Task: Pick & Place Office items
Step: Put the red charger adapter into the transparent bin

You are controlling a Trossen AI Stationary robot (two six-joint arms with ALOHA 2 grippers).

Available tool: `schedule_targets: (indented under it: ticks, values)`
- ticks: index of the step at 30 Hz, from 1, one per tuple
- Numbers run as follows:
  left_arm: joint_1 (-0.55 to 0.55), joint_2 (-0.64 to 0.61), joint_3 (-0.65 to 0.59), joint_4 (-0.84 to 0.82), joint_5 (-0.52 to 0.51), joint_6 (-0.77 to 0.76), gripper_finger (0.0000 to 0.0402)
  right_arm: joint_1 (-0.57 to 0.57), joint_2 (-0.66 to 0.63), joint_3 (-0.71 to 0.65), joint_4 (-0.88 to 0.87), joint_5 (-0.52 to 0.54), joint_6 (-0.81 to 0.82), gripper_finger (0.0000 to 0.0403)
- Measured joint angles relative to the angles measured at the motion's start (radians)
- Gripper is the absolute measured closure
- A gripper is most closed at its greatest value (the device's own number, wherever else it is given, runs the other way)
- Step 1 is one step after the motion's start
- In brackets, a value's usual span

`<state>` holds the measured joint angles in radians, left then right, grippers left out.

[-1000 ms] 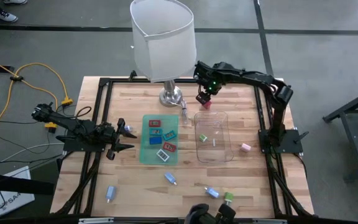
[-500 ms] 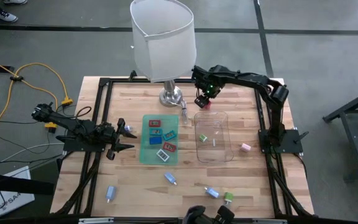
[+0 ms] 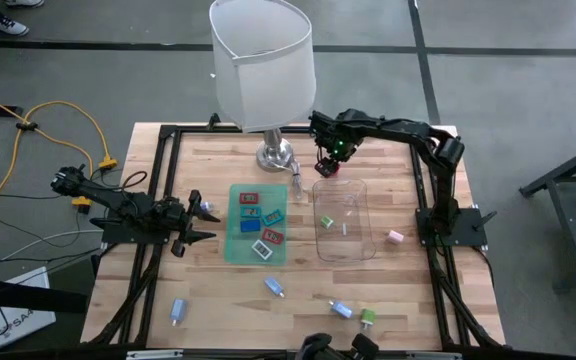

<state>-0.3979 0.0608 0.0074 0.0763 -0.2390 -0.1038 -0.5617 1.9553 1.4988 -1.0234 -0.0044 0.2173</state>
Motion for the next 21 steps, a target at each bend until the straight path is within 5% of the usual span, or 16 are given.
schedule_targets:
  ticks: [21]
  values:
    - [0.0, 0.0, 0.0, 0.0, 0.0, 0.0, 0.0216, 0.015, 0.058, -0.012, 0.061, 0.001, -0.011, 0.0172]
